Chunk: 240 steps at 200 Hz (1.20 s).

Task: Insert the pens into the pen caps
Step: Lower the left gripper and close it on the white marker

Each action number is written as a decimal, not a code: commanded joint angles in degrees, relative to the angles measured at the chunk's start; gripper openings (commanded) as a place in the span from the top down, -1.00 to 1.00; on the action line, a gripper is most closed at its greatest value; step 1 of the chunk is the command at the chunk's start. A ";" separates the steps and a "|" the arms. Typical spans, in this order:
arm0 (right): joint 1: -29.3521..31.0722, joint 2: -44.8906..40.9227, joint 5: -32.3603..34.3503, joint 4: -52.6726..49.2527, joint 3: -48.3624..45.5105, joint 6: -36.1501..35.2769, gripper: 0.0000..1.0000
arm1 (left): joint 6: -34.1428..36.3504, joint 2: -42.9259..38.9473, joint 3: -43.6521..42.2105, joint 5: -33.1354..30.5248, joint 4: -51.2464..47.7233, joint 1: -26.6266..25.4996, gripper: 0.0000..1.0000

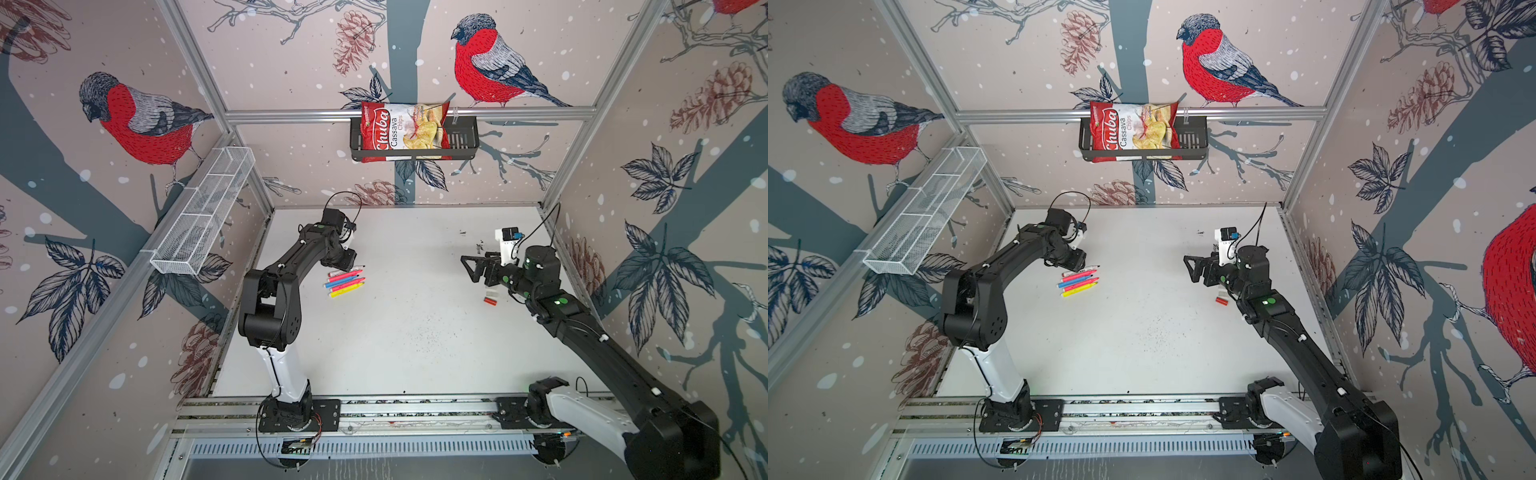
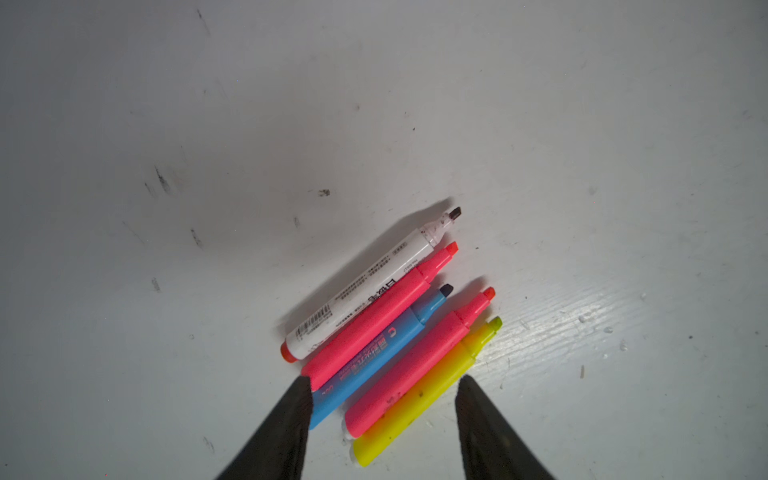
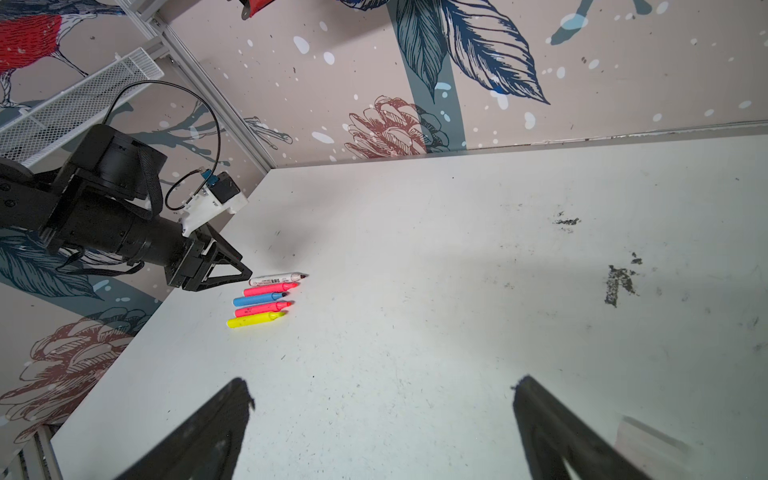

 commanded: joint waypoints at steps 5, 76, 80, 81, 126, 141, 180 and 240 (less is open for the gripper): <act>0.00 0.22 -0.44 3.82 -0.68 0.51 -0.99 | 0.07 0.22 -1.78 -1.65 2.65 0.49 -0.12; -0.05 2.17 0.85 0.20 1.59 1.06 -0.99 | -0.35 2.24 -2.58 -0.24 3.50 0.62 -0.12; -0.06 2.16 0.91 0.26 1.51 1.05 -0.99 | -0.32 2.05 -2.83 -0.13 3.75 0.58 -0.12; -0.10 2.15 0.99 0.26 1.55 1.09 -0.99 | -0.34 1.98 -2.93 -0.11 3.78 0.57 -0.12; -0.10 1.63 2.13 -0.35 1.68 1.00 -0.99 | -0.62 1.21 -3.93 0.26 4.61 0.57 -0.11; 0.00 1.07 2.37 0.06 1.26 1.17 -0.99 | -0.68 1.21 -4.21 0.16 4.61 0.57 -0.10; 0.06 0.50 2.37 1.12 0.50 1.28 -0.99 | -0.80 0.77 -4.77 -0.84 5.30 0.63 -0.08; 0.04 0.45 2.74 1.03 0.27 1.08 -0.99 | -0.98 2.15 -2.08 -1.06 4.35 0.85 -0.03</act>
